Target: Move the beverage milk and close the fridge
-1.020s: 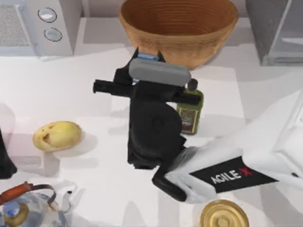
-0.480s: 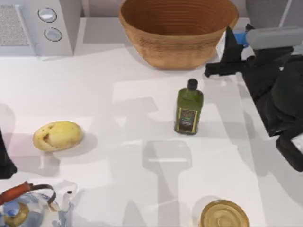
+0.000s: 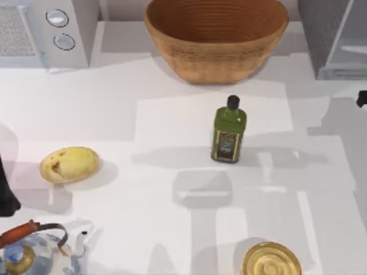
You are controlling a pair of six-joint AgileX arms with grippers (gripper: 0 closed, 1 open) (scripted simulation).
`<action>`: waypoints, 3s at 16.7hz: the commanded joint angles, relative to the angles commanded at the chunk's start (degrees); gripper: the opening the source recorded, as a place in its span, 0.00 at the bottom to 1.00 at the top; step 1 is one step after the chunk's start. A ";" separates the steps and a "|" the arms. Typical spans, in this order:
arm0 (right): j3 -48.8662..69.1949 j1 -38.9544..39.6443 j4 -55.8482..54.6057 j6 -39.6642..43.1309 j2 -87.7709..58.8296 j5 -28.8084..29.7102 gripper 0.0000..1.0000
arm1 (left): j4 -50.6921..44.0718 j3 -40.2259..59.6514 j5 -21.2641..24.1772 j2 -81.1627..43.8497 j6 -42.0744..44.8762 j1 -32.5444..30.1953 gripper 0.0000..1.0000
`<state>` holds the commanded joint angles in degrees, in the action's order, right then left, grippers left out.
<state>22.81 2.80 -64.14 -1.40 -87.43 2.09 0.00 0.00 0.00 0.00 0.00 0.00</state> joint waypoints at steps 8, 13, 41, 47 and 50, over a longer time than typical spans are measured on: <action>-0.16 -1.82 0.24 0.40 0.93 0.25 0.00 | 0.00 0.00 0.00 0.00 0.00 0.00 1.00; 8.69 -4.58 1.59 0.72 -6.90 -1.31 0.00 | 0.00 0.00 0.00 0.00 0.00 0.00 1.00; 49.84 -14.12 14.61 1.83 -41.58 -11.75 0.00 | 0.00 0.00 0.00 0.00 0.00 0.00 1.00; 49.84 -14.12 14.61 1.83 -41.58 -11.75 0.30 | 0.00 0.00 0.00 0.00 0.00 0.00 1.00; 49.84 -14.12 14.61 1.83 -41.58 -11.75 0.53 | 0.00 0.00 0.00 0.00 0.00 0.00 1.00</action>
<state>72.65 -11.33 -49.53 0.42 -129.02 -9.65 0.00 0.00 0.00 0.00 0.00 0.00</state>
